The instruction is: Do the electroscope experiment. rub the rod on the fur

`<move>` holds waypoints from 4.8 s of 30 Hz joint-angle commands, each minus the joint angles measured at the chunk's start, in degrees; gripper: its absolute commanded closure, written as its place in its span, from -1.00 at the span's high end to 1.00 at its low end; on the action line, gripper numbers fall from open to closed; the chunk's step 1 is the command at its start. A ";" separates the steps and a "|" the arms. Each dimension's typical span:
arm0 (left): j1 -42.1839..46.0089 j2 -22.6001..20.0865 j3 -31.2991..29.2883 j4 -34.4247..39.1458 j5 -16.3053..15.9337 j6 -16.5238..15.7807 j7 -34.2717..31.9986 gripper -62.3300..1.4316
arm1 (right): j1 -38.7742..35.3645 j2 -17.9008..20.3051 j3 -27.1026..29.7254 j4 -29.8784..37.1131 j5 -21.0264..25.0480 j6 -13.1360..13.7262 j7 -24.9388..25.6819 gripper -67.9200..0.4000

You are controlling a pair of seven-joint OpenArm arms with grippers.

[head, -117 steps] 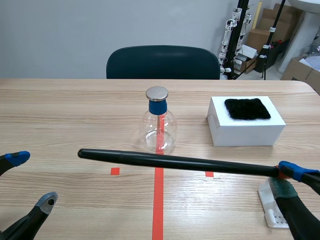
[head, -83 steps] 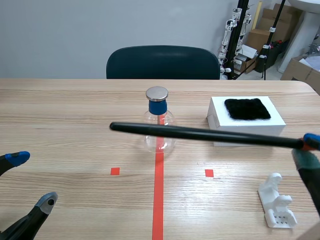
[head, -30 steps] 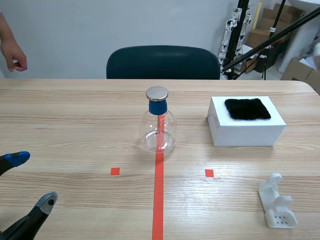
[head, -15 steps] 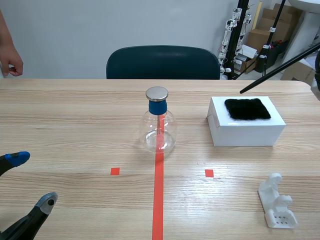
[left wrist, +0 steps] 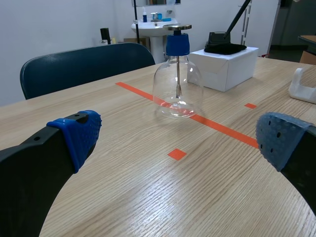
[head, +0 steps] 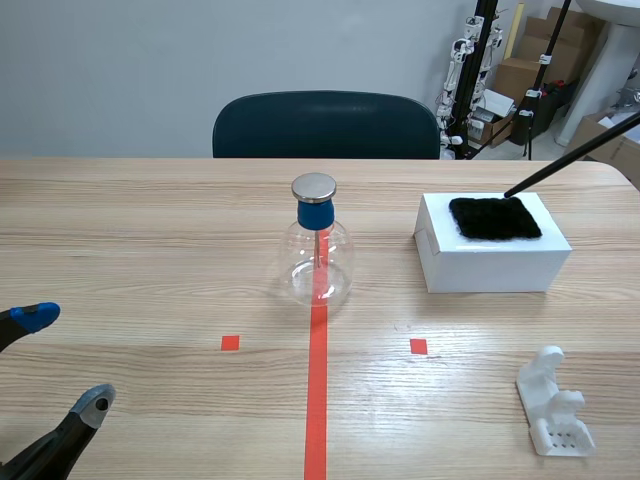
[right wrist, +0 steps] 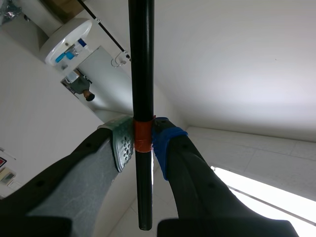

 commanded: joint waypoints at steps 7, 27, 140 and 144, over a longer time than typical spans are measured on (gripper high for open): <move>0.11 -0.63 -0.26 0.83 -0.74 -0.11 -1.62 1.00 | -1.29 1.42 0.85 0.83 -0.24 -0.20 0.02 -0.99; 0.11 -0.63 -0.26 0.83 -0.74 -0.11 -1.60 1.00 | -1.57 -0.55 0.85 0.79 5.88 -0.13 6.62 -0.99; 0.11 -0.63 -0.26 0.83 -0.74 -0.11 -1.62 1.00 | -1.57 -2.10 0.85 0.79 4.70 6.64 -0.02 -0.99; 0.11 -0.63 -0.26 0.83 -0.74 -0.11 -1.62 1.00 | -1.57 -2.10 0.85 0.79 4.26 9.29 -1.95 -0.99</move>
